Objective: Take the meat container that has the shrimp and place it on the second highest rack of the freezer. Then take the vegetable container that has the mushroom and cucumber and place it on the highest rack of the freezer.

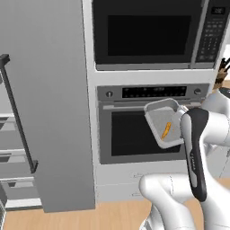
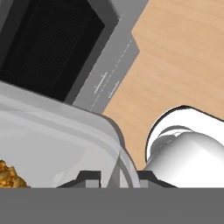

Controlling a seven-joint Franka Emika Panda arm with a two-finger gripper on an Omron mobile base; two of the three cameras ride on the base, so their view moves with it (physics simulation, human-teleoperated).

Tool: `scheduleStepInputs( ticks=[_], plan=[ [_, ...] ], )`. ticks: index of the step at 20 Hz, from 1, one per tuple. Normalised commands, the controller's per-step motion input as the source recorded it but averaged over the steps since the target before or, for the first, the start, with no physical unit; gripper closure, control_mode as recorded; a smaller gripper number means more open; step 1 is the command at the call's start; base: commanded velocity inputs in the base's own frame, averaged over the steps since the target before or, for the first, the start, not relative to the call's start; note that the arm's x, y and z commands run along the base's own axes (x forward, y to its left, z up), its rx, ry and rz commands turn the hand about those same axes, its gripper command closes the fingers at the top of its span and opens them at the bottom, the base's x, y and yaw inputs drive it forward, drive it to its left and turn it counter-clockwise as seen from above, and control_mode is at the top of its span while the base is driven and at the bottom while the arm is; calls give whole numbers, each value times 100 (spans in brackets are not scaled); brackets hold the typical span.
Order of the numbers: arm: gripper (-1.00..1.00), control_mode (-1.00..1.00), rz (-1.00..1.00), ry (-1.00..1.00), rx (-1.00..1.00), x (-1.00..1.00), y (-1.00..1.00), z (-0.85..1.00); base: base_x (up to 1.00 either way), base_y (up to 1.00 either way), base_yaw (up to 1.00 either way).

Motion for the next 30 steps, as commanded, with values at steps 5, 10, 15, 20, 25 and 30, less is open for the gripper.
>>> scheduleStepInputs(
  ticks=[5,10,15,20,25,30],
  plan=[
    [100,100,0,0,0,0,0,0,14,100,0],
    [100,100,0,0,0,0,0,0,18,100,0],
    [100,100,0,0,0,0,0,0,18,100,0],
    [100,100,0,0,0,0,0,0,8,95,0],
    [100,100,0,0,0,0,0,0,0,49,-4],
    [100,-100,0,-2,0,0,-4,1,0,-20,-2]
  ],
)
